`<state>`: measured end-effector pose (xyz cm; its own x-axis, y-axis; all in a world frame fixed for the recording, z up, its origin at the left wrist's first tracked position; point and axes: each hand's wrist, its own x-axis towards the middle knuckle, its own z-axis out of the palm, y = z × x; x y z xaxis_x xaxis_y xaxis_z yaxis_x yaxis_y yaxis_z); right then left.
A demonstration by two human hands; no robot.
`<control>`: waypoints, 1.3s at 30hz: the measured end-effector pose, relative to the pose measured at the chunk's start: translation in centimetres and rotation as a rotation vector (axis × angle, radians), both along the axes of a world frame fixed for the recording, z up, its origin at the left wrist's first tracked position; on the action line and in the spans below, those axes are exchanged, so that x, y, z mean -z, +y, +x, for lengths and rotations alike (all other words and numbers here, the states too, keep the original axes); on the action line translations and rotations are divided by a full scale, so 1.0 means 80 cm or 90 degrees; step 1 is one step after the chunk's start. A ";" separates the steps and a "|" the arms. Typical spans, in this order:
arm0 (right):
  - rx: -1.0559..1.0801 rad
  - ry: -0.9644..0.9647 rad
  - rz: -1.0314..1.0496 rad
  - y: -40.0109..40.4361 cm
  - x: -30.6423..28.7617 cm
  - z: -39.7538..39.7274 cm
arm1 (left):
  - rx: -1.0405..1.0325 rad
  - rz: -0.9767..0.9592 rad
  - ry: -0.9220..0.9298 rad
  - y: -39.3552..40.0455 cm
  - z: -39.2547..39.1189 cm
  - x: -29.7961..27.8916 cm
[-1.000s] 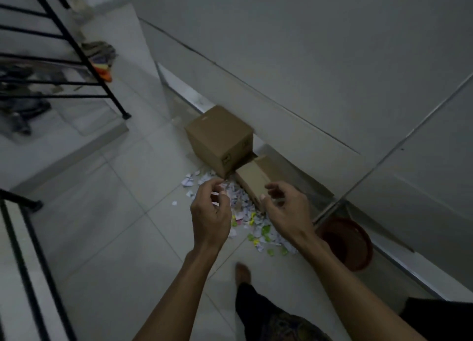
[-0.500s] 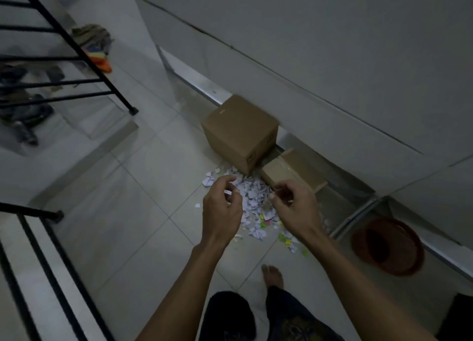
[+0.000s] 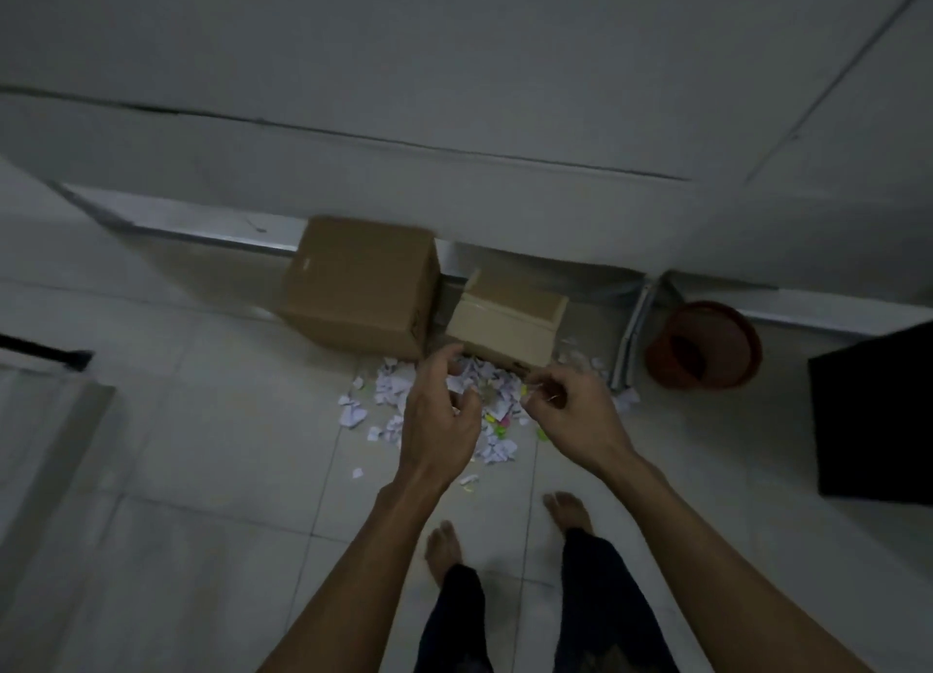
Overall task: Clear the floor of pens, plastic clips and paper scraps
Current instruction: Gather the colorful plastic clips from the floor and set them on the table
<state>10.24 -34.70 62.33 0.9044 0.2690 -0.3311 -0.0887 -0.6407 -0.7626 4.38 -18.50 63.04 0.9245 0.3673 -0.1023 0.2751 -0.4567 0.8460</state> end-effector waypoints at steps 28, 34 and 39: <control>0.180 0.157 -0.097 -0.008 0.671 -0.026 | 0.013 0.063 0.209 -0.022 0.015 0.690; 0.210 0.108 -0.148 0.012 0.841 -0.020 | -0.025 0.114 0.191 -0.024 0.031 0.869; 0.200 -0.006 -0.224 0.034 0.924 -0.005 | -0.165 0.099 0.046 -0.029 0.037 0.934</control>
